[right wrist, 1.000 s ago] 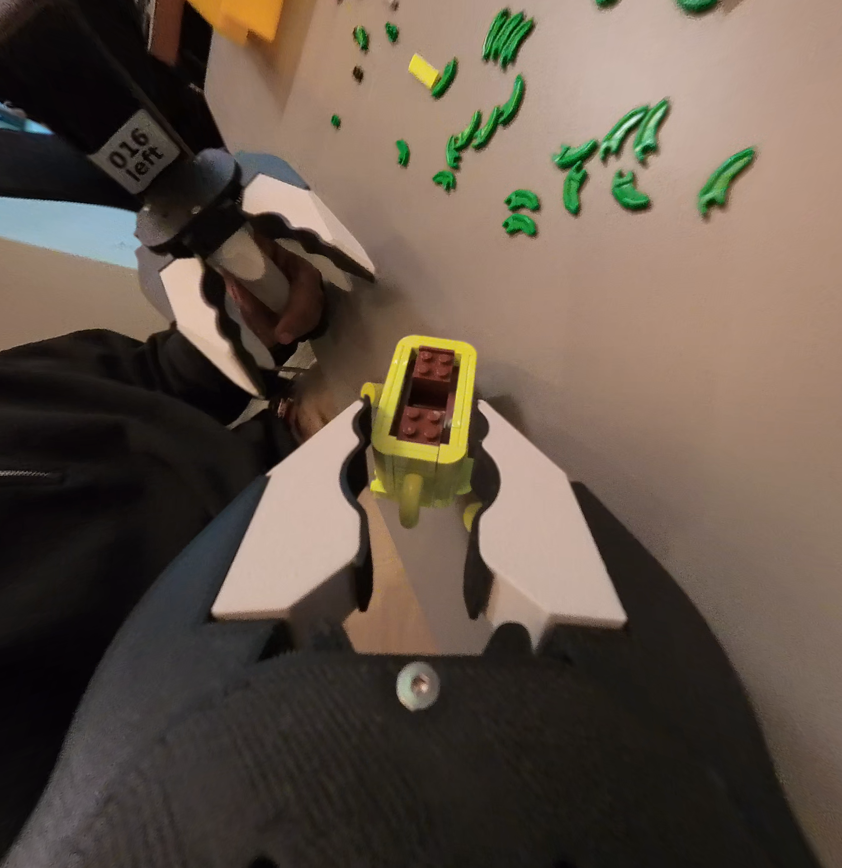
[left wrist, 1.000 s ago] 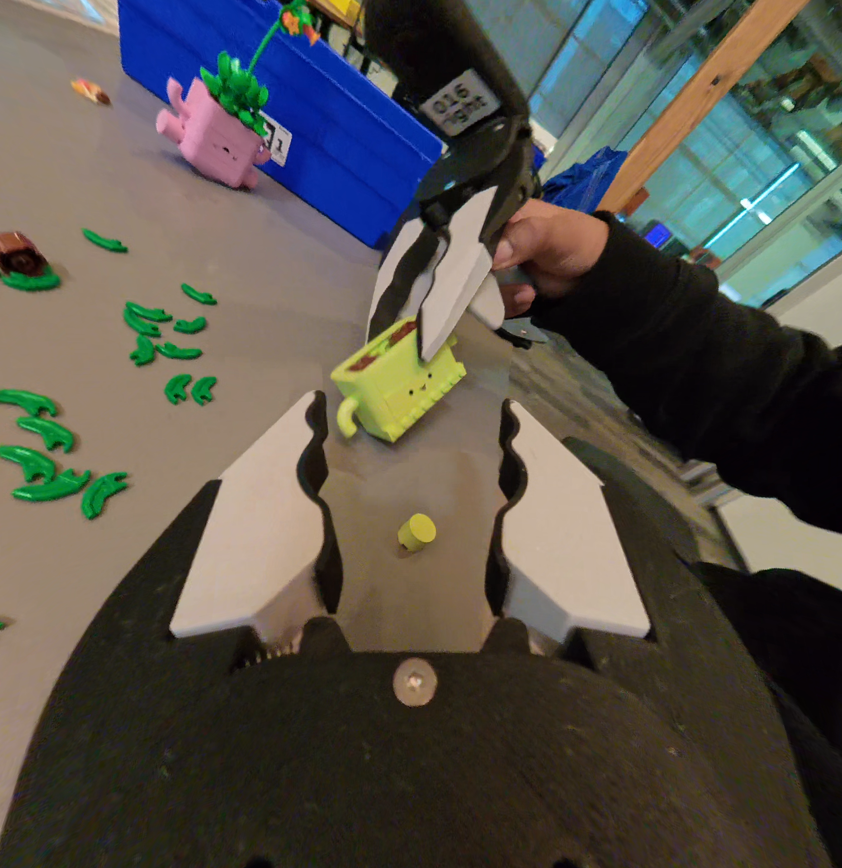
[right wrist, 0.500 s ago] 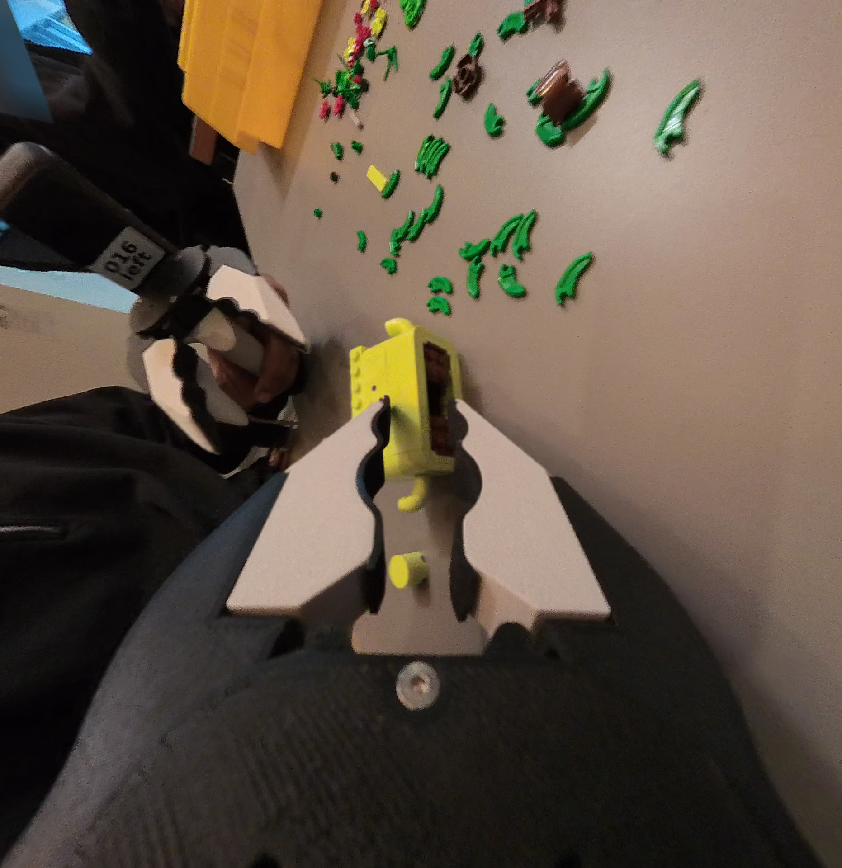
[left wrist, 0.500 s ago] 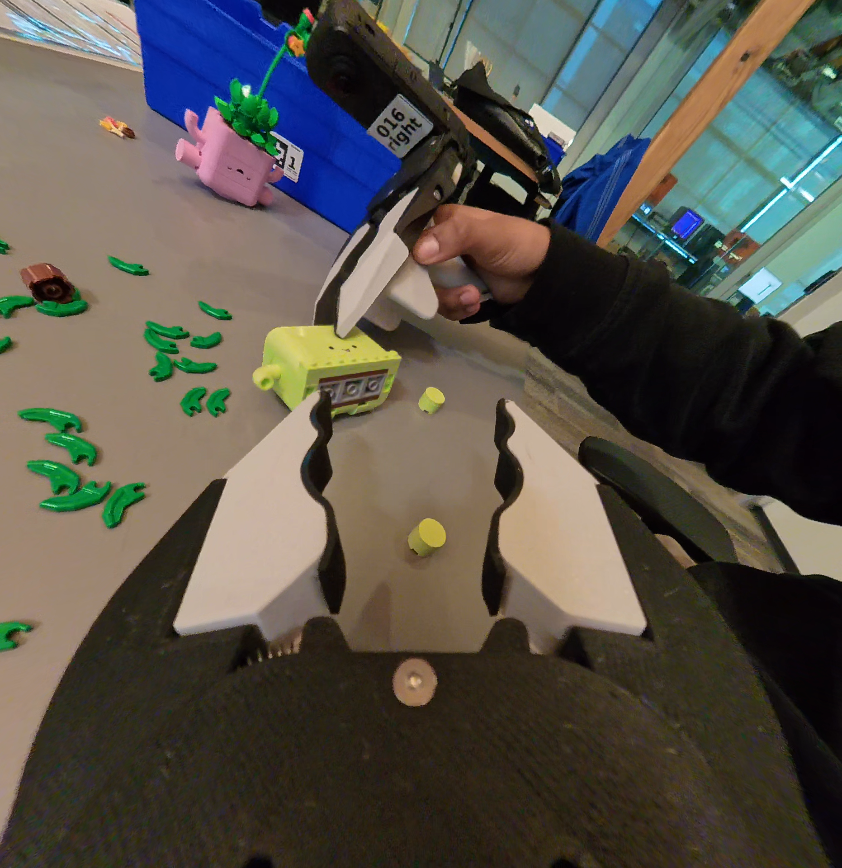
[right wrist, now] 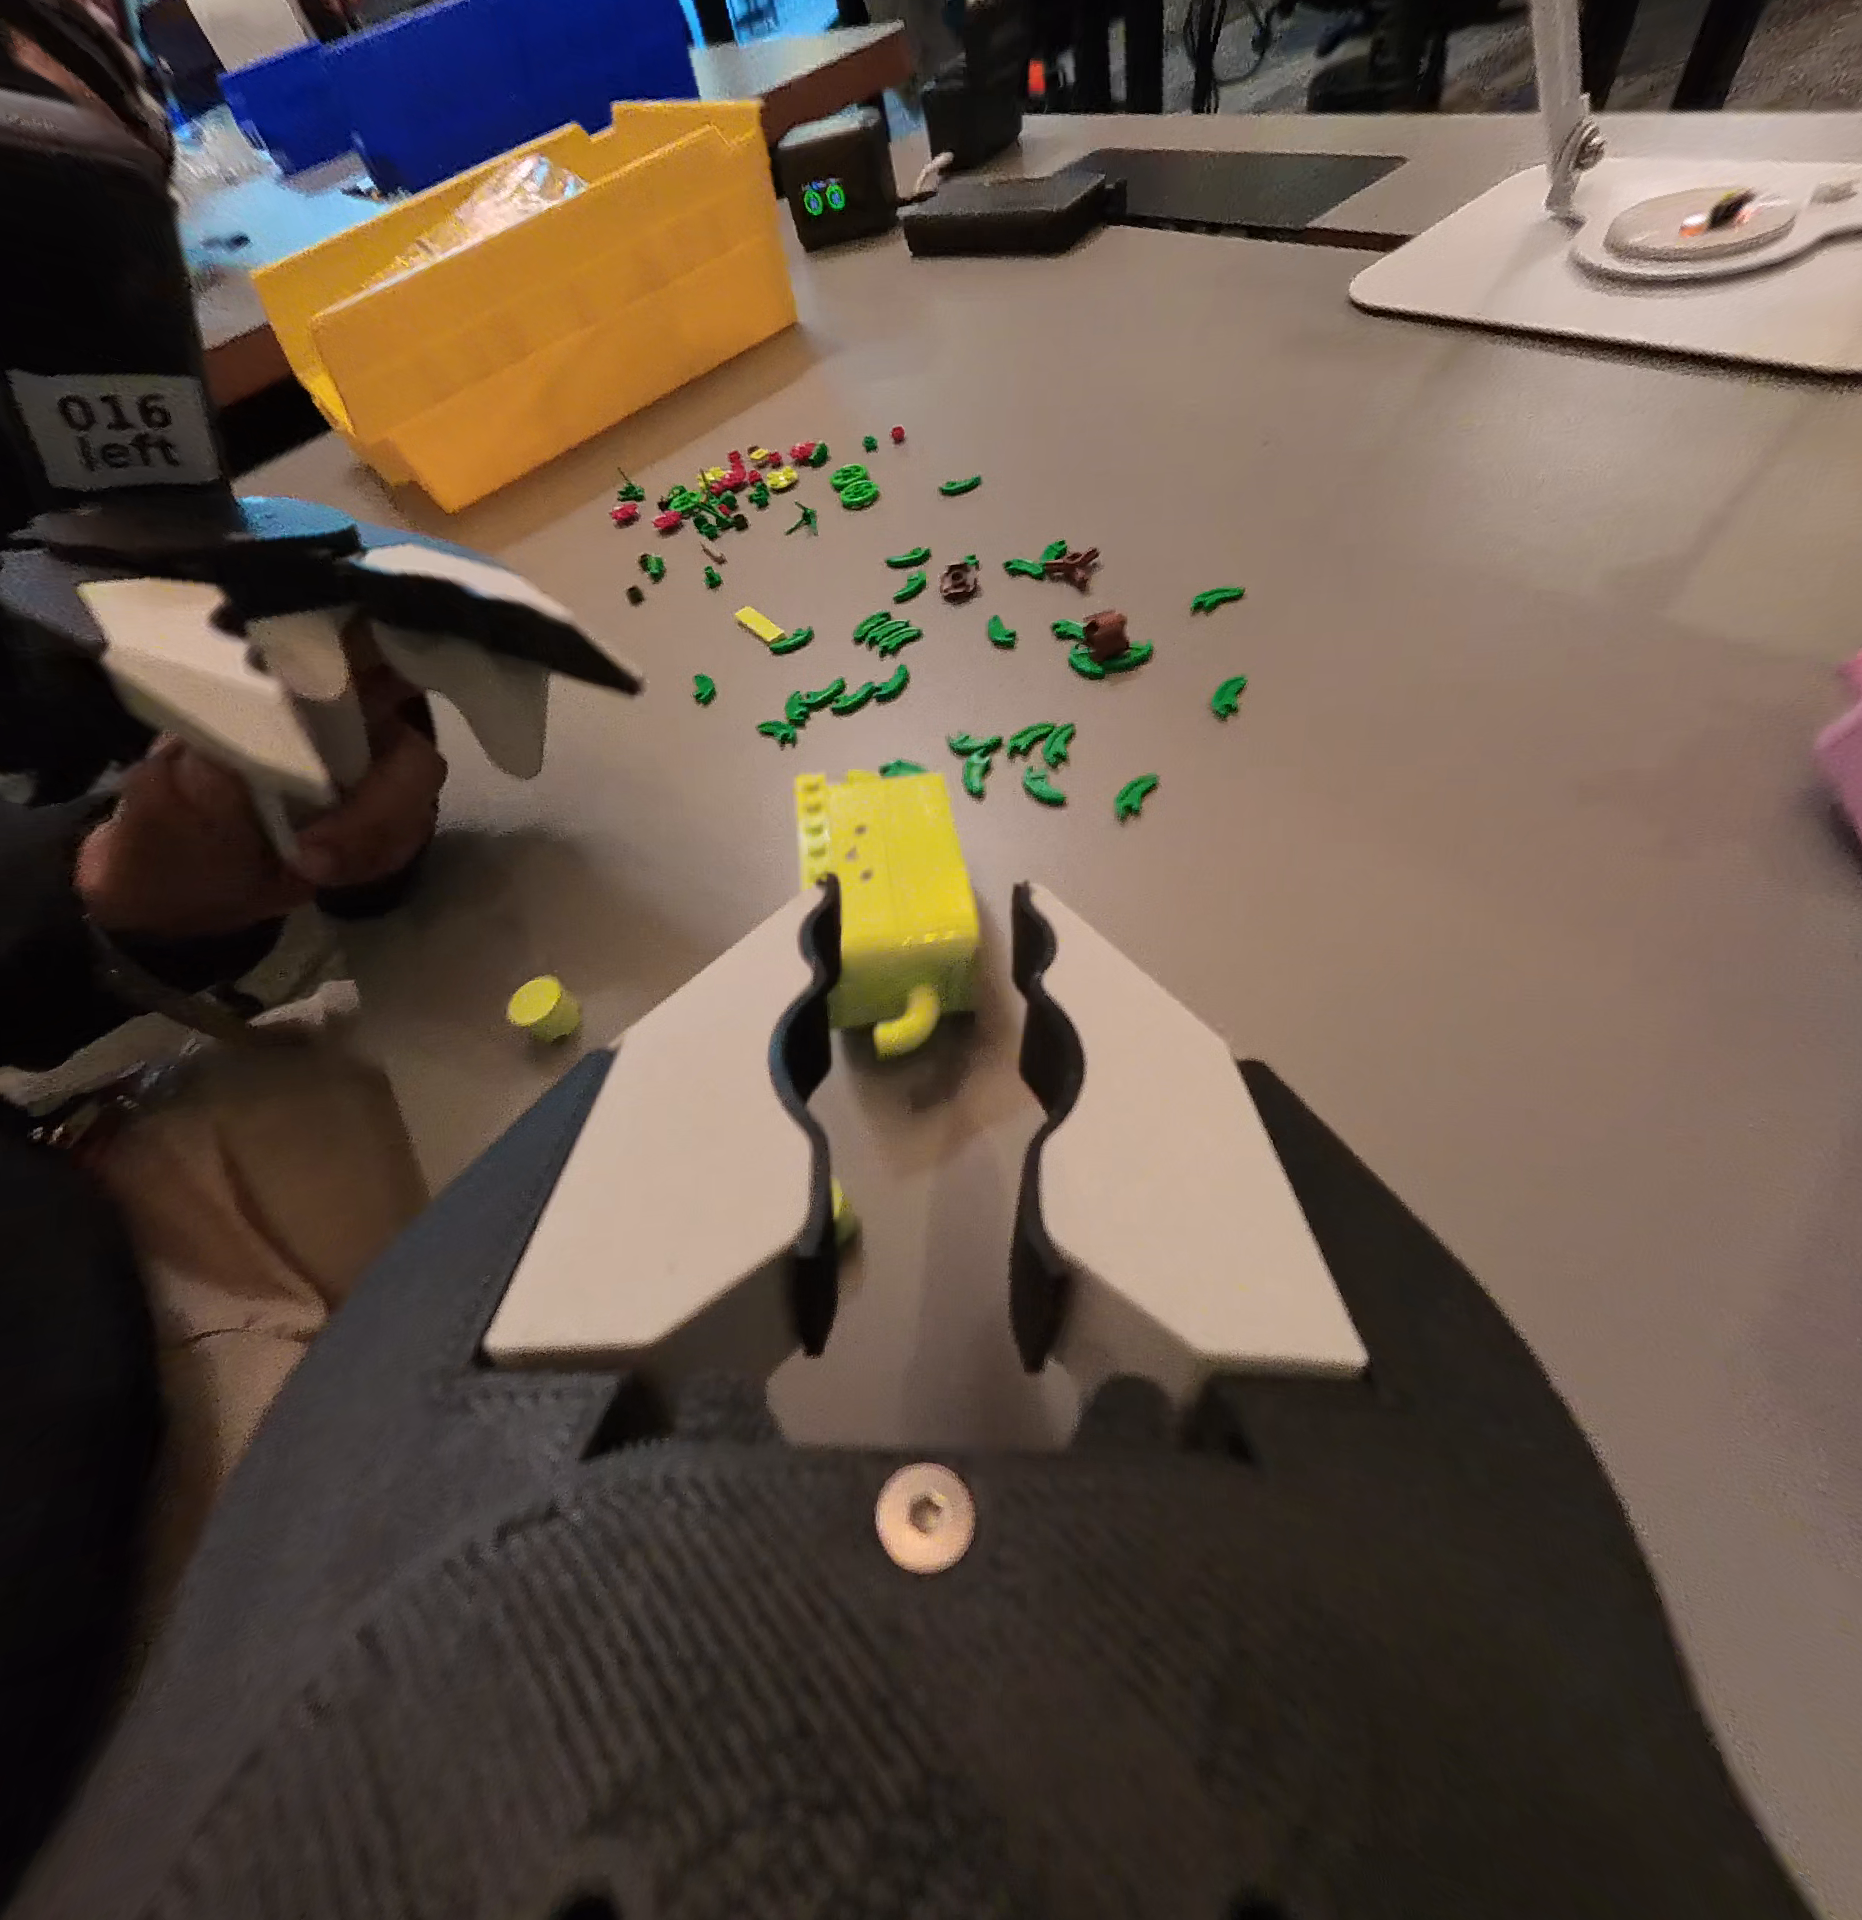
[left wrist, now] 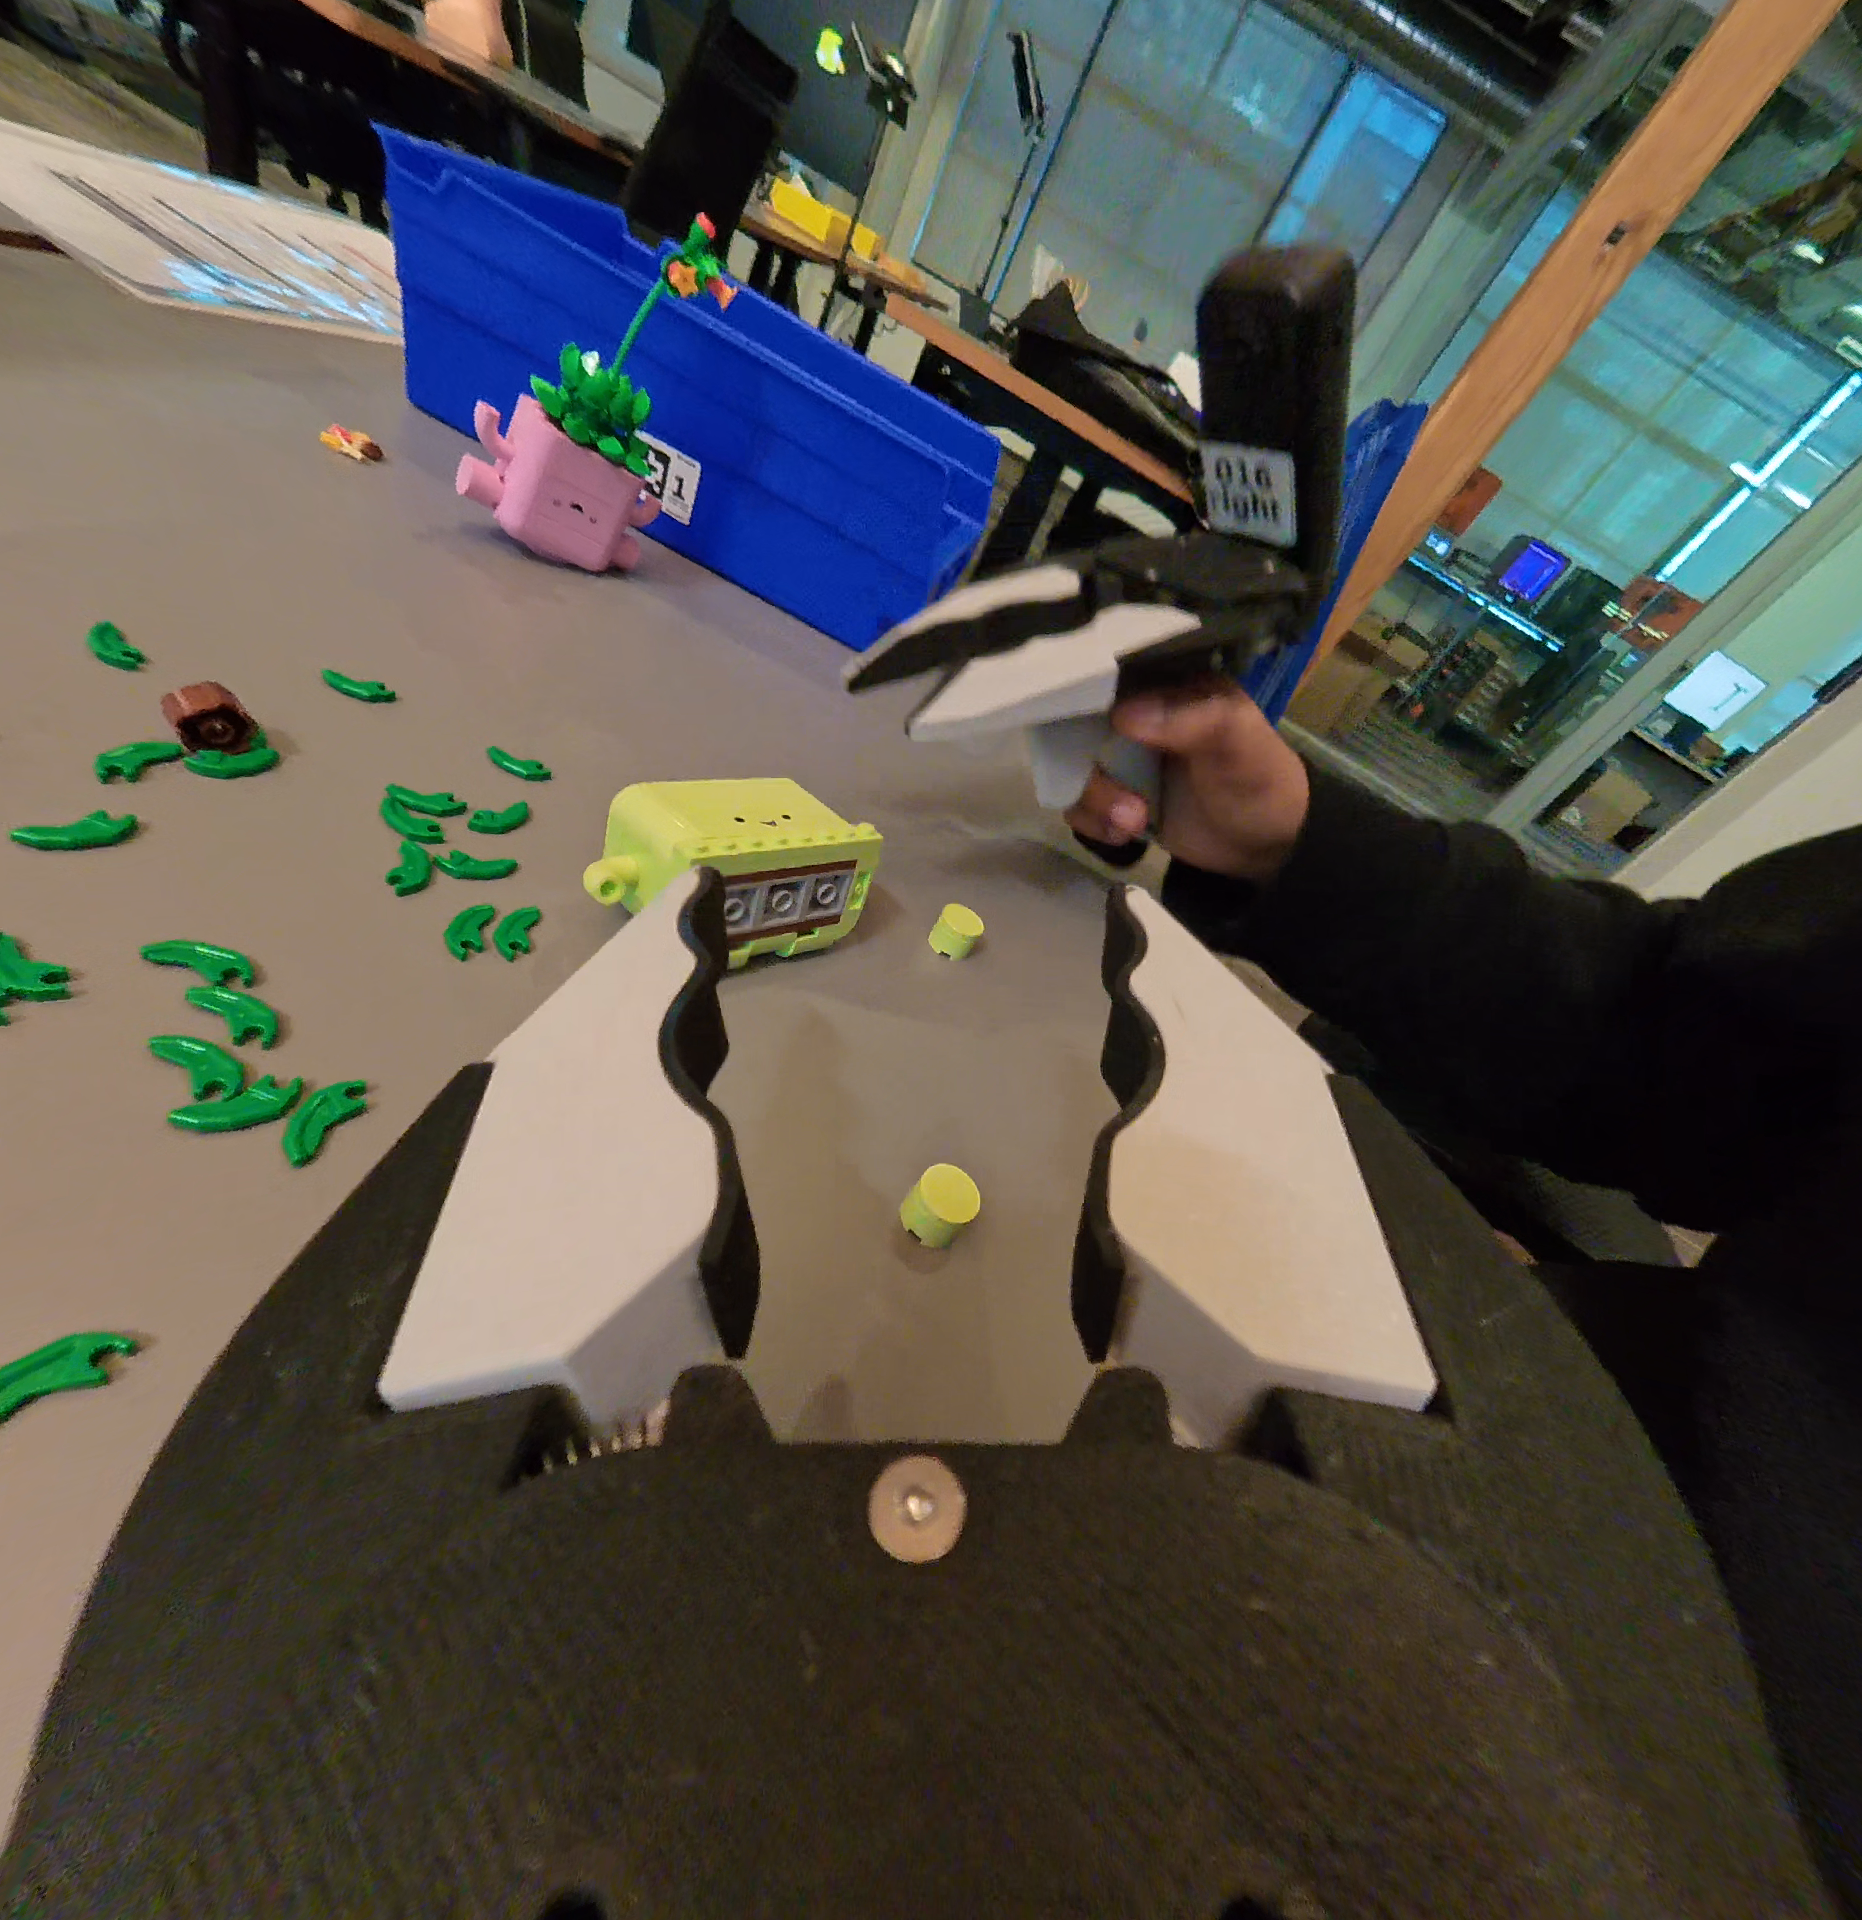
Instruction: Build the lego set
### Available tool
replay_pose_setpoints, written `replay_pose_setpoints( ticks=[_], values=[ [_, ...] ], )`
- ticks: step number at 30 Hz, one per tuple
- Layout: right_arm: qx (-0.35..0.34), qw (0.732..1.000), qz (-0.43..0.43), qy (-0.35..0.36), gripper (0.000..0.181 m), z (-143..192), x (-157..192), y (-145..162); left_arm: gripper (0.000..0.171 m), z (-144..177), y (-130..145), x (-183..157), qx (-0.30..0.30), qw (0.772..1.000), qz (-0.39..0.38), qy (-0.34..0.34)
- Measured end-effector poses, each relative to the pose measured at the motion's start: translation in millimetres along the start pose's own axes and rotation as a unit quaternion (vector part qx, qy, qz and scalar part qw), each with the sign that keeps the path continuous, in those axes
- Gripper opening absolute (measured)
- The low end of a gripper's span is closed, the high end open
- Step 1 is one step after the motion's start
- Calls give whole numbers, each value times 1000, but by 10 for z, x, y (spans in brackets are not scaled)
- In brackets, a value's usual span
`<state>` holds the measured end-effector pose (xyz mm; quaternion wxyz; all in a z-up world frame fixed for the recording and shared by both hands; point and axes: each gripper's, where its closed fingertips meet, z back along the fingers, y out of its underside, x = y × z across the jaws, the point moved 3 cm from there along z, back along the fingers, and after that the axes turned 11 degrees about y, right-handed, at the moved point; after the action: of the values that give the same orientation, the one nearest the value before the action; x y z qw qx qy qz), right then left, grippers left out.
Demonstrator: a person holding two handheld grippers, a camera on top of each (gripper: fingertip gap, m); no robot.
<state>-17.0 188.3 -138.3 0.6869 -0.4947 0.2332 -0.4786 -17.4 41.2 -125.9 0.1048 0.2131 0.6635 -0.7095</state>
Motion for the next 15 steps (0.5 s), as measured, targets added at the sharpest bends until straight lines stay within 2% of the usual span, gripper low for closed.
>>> replay_pose_setpoints(
  ticks=[3,5,9,12,15],
  values=[
    [10,1000,-13,7,35,106,44,212,71,29,-23,22,-13,1000,2,-9],
    [-6,999,6,36,37,176,28,213,70,26,-27,40,-16,1000,9,-10],
    [-28,999,8,44,29,223,24,182,66,-23,6,50,0,1000,22,-2],
    [-16,999,1,43,29,199,11,202,58,-78,53,37,24,999,27,4],
    [-19,998,-12,50,28,205,-29,194,41,-228,132,-29,55,997,44,34]
  ],
)
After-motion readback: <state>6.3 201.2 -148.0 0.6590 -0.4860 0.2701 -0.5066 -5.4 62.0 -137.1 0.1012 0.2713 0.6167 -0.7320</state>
